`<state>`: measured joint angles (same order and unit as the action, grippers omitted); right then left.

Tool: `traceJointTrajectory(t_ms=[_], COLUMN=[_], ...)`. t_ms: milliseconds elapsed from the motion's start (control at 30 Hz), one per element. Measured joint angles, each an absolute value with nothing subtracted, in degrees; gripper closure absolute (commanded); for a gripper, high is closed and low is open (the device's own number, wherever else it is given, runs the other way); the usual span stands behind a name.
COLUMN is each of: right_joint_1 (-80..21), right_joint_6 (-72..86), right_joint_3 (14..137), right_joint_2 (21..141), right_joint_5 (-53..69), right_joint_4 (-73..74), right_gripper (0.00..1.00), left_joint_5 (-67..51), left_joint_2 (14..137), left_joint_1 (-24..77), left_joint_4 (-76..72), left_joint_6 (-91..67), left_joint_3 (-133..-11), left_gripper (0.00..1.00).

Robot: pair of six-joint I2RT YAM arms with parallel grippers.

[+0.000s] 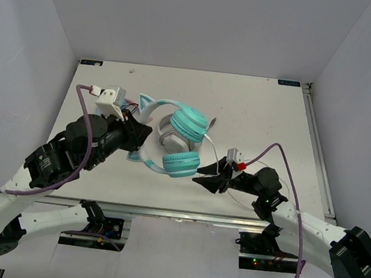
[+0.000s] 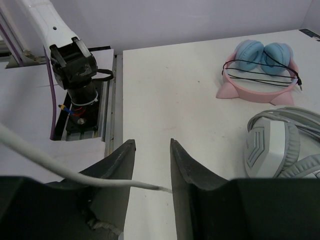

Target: Wrap the headphones

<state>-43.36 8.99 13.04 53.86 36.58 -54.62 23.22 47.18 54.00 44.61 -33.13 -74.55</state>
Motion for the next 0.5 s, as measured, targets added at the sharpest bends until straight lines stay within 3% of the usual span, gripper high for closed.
traceJointTrajectory(t_ms=[200,500], right_joint_1=[-43.8,-44.01], right_joint_6=[9.69,12.43], right_joint_3=[12.37,12.14], right_joint_2=[55.89,61.11], right_joint_5=[36.55,37.17], right_joint_4=[-58.28,-67.55], right_gripper=[0.64,0.58], left_joint_5=[22.98,21.72], left_joint_2=[45.87,44.94], left_joint_1=[54.0,54.0], left_joint_4=[43.93,41.5], left_joint_6=[-34.36,-36.33], left_joint_3=[-74.0,-70.89], left_gripper=[1.0,1.0])
